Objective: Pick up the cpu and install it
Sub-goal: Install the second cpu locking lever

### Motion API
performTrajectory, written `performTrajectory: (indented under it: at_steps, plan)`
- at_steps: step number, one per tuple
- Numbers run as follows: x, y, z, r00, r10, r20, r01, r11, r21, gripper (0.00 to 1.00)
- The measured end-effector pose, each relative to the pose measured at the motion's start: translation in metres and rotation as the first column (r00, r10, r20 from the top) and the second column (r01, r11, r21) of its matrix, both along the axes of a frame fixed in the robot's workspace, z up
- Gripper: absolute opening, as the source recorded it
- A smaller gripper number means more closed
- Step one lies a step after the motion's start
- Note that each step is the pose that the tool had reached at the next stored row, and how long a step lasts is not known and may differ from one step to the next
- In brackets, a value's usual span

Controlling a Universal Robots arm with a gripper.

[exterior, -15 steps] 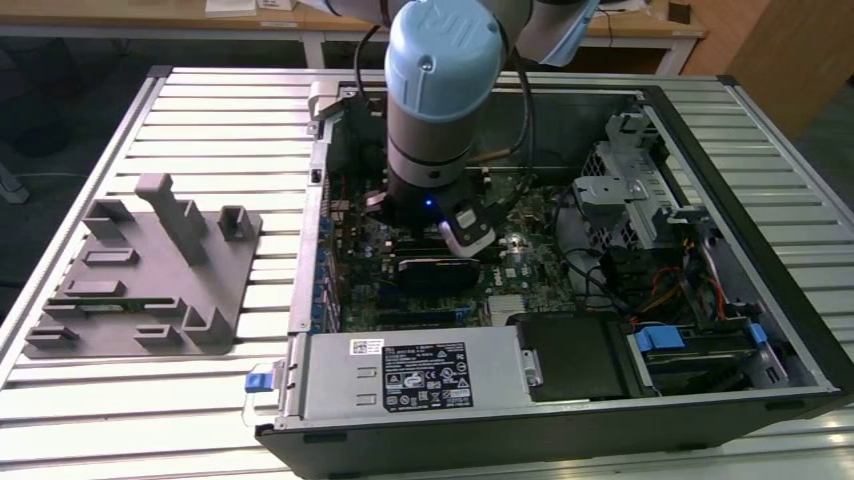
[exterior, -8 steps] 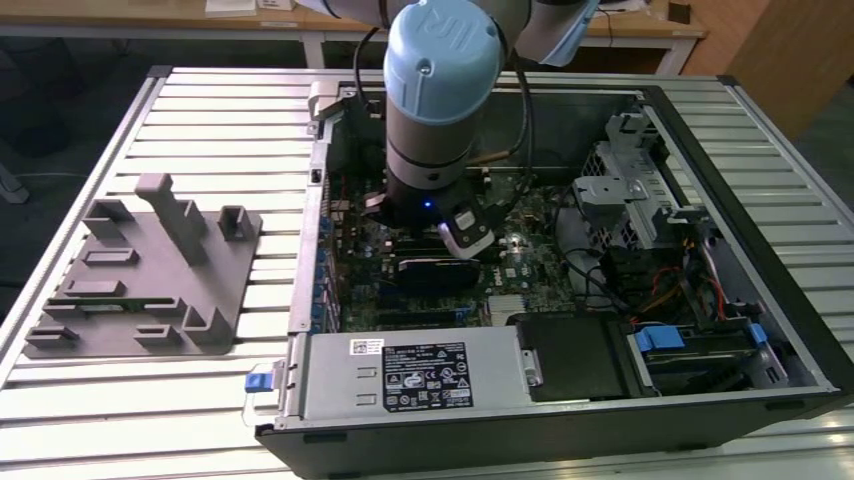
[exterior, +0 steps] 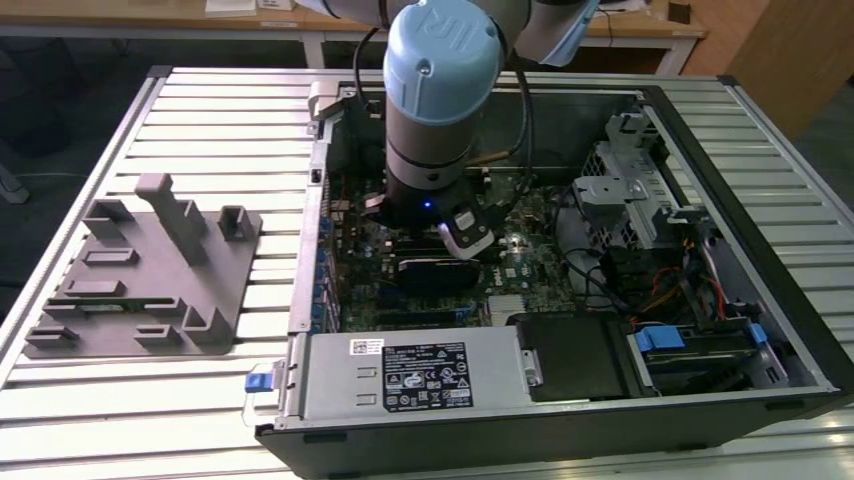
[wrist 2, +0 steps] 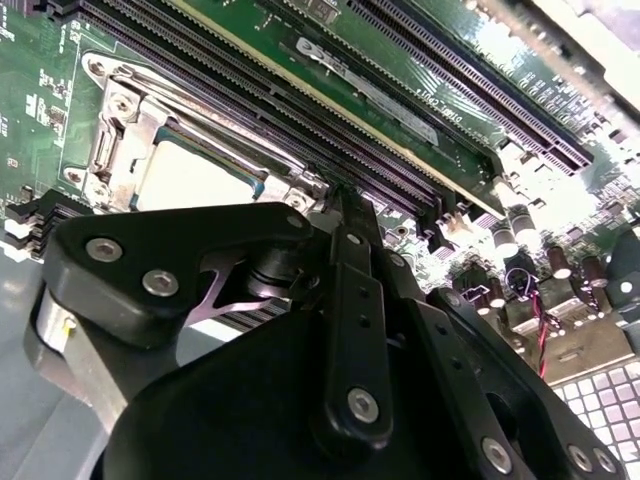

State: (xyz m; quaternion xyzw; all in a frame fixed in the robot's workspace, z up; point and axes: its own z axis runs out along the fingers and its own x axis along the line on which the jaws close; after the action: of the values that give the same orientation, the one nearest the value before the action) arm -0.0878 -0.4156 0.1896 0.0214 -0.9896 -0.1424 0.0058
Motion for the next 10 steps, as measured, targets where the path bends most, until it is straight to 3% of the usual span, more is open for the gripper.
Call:
performTrajectory:
  at_steps: [10]
  plan:
    - [0.0000,0.0001,0.0053,1.0000,0.000,0.0001,0.000,1.0000,0.0003,0.11]
